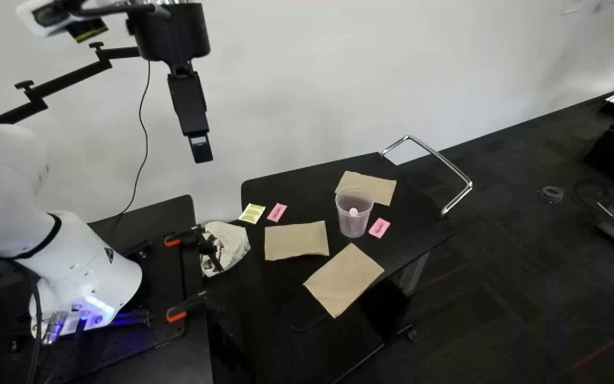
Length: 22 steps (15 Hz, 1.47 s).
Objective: Take the marker out of the cup and put it on the table
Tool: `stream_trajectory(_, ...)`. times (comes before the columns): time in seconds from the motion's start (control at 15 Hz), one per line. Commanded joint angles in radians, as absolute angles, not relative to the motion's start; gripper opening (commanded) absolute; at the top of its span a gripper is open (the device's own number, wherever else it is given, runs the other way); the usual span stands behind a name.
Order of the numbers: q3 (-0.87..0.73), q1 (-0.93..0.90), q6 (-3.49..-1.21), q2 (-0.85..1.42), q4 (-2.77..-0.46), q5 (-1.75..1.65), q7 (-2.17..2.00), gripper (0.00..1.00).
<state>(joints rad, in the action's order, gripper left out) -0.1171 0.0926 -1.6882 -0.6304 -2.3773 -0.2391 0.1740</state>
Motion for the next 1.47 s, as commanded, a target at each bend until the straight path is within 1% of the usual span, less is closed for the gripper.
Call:
stream_trajectory(0.0, -0.121, 0.087, -1.685, -0.63, -2.375, -0.241, 0.172, 1.0)
stream_trajectory(0.6, -0.118, 0.084, -1.69, -0.622, -2.367, -0.241, 0.172, 1.0)
stream_trajectory(0.93, -0.094, 0.028, -1.699, -0.543, -2.281, -0.246, 0.216, 1.0)
stream_trajectory(1.4, -0.055, -0.051, -1.73, -0.358, -2.122, -0.293, 0.392, 1.0)
